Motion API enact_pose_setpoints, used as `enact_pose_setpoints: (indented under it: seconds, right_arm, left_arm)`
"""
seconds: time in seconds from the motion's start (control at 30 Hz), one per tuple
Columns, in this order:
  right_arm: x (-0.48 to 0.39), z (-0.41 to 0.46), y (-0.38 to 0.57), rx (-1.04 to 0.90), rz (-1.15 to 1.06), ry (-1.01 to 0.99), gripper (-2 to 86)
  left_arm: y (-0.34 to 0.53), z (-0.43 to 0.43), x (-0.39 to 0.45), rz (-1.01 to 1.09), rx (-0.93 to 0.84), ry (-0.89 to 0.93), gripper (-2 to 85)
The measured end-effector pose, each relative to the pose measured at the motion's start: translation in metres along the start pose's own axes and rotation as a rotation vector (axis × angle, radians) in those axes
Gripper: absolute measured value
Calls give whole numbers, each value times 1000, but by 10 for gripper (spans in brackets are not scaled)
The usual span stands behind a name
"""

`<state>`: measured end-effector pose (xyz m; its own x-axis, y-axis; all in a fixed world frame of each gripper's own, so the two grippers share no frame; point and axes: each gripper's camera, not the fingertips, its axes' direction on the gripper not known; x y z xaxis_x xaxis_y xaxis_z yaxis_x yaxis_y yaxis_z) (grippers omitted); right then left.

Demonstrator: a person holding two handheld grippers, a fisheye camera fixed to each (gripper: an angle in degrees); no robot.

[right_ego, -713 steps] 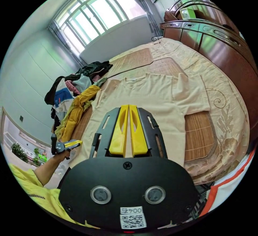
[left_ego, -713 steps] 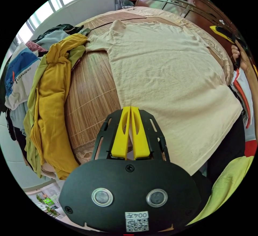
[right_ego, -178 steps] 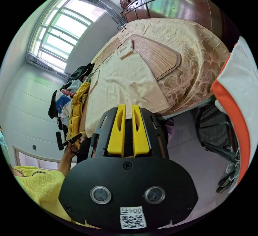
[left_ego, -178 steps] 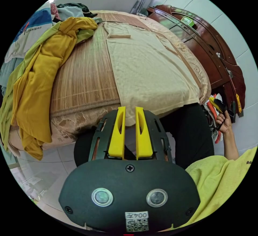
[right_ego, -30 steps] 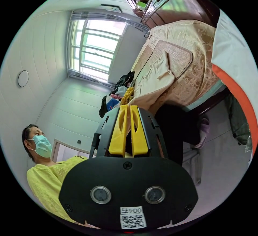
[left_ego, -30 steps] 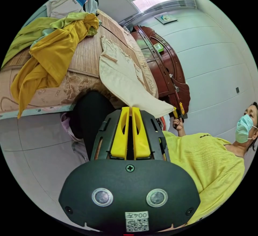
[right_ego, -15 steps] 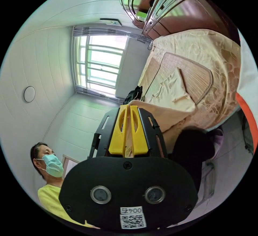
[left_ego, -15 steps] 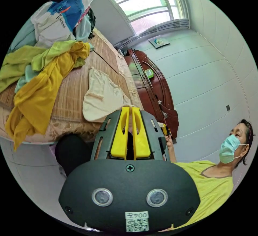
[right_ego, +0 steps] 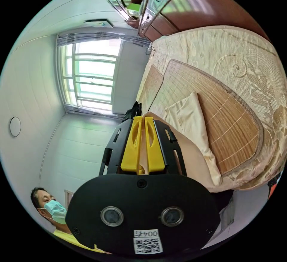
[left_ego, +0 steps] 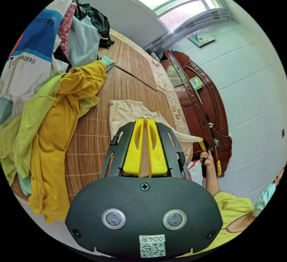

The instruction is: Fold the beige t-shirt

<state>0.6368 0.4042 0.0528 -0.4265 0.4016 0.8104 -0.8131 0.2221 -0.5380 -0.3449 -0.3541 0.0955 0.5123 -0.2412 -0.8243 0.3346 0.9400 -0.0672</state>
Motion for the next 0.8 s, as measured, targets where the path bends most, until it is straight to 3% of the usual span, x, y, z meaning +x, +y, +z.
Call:
enact_pose_setpoints:
  seconds: [0.23, 0.43, 0.5, 0.63, 0.8]
  right_arm:
    - [112, 122, -52, -38, 76, 117, 20]
    - [175, 204, -49, -13, 68, 253, 38]
    - [175, 216, -39, 16, 6, 312, 48]
    - [127, 233, 7, 88, -357, 655, 64]
    - [94, 279, 121, -161, -703, 882, 52]
  left_arm:
    - [-37, 107, -57, -126, -73, -43, 19]
    - [-31, 135, -79, -183, 49, -123, 20]
    - [-24, 124, -78, -179, 103, -127, 22]
    - [10, 91, -52, -41, 185, -158, 24]
    - [143, 64, 8, 380, 140, -321, 33]
